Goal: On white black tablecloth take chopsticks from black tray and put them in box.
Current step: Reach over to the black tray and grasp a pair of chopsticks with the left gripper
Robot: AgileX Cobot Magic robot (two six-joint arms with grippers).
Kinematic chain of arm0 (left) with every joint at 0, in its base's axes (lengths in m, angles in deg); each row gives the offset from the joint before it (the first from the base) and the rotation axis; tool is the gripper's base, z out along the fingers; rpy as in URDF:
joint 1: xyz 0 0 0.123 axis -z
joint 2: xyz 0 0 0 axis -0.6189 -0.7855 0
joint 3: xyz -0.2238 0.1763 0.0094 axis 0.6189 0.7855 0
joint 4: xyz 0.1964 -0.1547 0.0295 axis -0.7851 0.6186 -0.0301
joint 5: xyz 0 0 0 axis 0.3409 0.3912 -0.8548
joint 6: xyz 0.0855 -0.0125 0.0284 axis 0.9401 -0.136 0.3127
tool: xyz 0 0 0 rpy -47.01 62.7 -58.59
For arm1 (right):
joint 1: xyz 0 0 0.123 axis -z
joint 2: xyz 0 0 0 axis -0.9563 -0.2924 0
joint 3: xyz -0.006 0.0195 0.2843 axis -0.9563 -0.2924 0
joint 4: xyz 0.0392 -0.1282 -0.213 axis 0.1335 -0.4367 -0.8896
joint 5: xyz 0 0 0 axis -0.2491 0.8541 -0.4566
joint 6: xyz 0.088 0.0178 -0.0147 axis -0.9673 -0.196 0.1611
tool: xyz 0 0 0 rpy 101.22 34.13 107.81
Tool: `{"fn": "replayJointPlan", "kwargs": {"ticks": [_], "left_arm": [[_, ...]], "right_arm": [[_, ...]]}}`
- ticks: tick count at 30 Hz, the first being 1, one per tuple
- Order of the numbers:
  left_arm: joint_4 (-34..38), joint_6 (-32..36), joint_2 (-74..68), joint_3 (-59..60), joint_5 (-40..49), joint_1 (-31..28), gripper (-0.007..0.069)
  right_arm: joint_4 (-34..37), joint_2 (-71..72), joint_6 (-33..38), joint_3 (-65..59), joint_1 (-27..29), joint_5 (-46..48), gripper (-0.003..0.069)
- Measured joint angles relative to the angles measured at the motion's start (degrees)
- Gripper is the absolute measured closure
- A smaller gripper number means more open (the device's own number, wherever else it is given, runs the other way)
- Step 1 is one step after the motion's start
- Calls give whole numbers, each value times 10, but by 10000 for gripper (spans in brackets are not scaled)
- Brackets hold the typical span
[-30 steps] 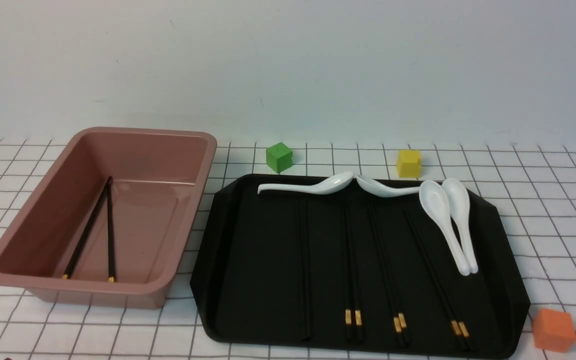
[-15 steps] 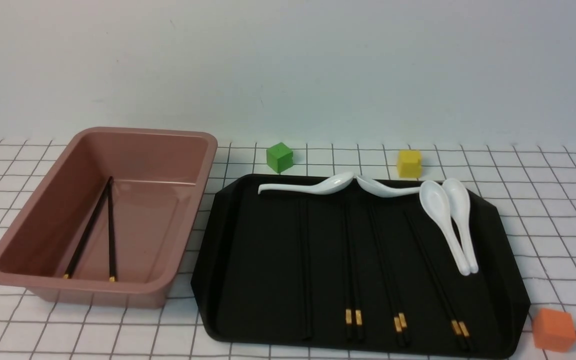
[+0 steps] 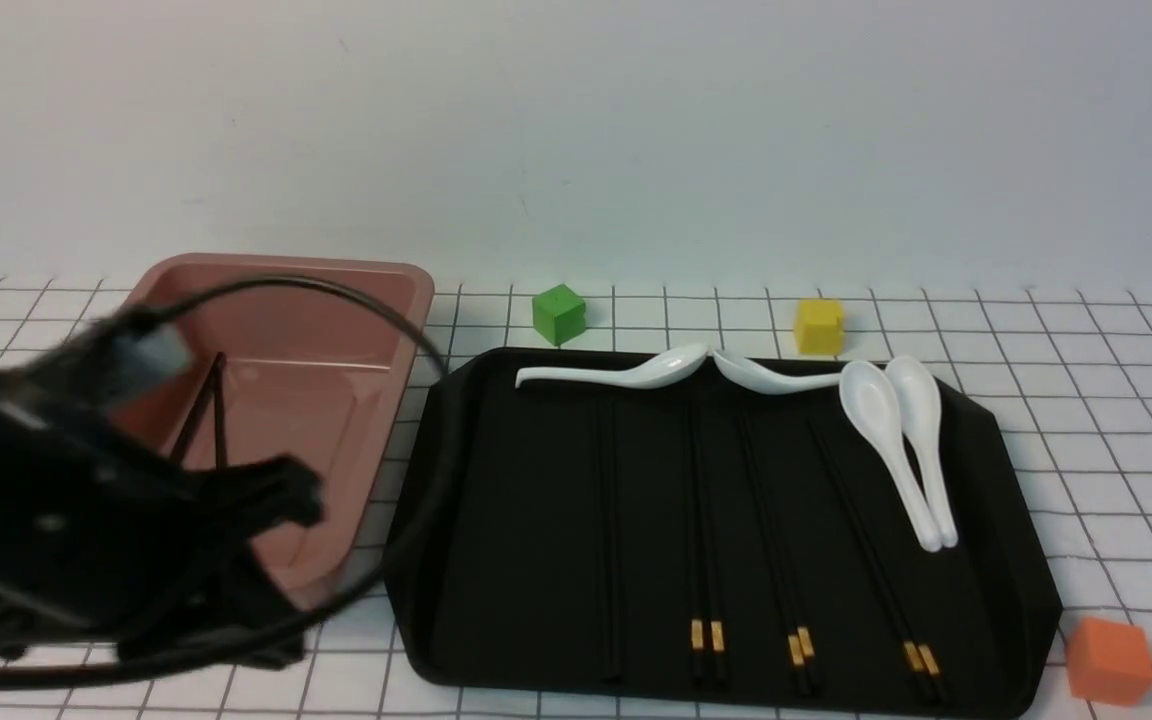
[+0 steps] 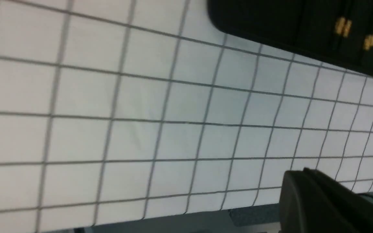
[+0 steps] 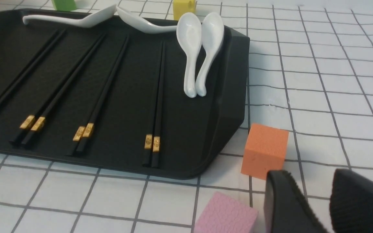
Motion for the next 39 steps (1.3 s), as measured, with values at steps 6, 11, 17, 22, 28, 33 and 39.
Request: {"fn": "replayJointPlan", "kwargs": {"ticks": [6, 11, 17, 22, 28, 33, 39], "left_arm": [[-112, -159, -149, -87, -93, 140, 608], [-213, -252, -271, -184, -105, 202, 430], [-244, -269, -407, -300, -77, 223, 258], [-264, -270, -471, -341, -59, 223, 248], [-274, -270, -503, -344, -66, 223, 279], [-272, -270, -512, -354, -58, 223, 429], [-275, -272, -463, -348, -14, 223, 534]], "right_arm": [[0, 0, 0, 0, 0, 0, 419], [0, 0, 0, 0, 0, 0, 419], [0, 0, -1, 0, 0, 0, 419], [0, 0, -1, 0, 0, 0, 419], [0, 0, -1, 0, 0, 0, 419], [0, 0, -1, 0, 0, 0, 419], [0, 0, -2, 0, 0, 0, 419]]}}
